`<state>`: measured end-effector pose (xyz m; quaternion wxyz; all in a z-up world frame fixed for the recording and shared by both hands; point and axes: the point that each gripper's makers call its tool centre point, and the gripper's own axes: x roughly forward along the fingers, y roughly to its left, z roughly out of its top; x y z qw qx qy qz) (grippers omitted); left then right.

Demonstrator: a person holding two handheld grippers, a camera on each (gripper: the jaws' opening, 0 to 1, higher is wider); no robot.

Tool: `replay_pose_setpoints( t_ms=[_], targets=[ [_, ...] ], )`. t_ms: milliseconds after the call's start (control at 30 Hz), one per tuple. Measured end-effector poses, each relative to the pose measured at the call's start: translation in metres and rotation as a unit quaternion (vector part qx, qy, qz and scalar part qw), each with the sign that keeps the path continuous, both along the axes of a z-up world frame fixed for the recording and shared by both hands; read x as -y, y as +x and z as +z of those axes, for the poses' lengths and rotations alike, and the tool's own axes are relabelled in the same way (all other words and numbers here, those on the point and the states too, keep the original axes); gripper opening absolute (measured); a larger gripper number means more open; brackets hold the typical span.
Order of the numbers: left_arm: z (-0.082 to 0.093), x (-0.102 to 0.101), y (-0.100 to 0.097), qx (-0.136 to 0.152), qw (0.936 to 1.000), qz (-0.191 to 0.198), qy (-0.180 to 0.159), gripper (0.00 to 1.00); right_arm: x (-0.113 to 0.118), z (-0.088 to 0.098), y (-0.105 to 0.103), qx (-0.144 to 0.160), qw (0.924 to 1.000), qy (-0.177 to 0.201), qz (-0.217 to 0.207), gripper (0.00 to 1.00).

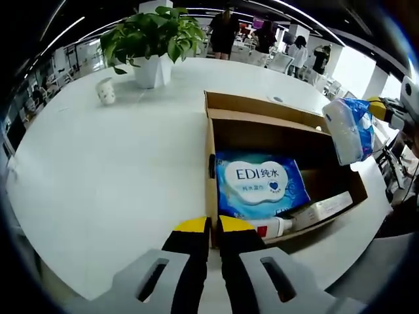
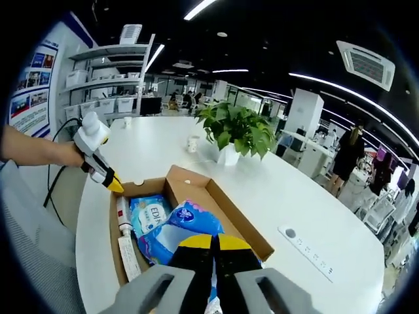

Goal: Operate the shoe box by opening the lid, removing the specified soft item, and placing it in the target area until the item is outside and the box remains undamaged.

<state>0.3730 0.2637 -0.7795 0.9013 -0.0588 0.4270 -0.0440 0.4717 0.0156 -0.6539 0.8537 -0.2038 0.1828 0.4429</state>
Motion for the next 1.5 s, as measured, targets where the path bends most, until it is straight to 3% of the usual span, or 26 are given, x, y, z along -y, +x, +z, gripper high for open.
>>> replay_pose_setpoints(
  t_ms=[1000,1500],
  targets=[
    [0.001,0.001,0.000,0.004,1.0000,0.005,-0.005,0.03,0.054,0.014,-0.001,-0.013,0.9993,0.020,-0.030,0.00],
    [0.001,0.001,0.000,0.002,1.0000,0.005,-0.005,0.03,0.099,0.009,0.000,-0.023,0.9976,0.027,-0.059,0.00]
  ],
)
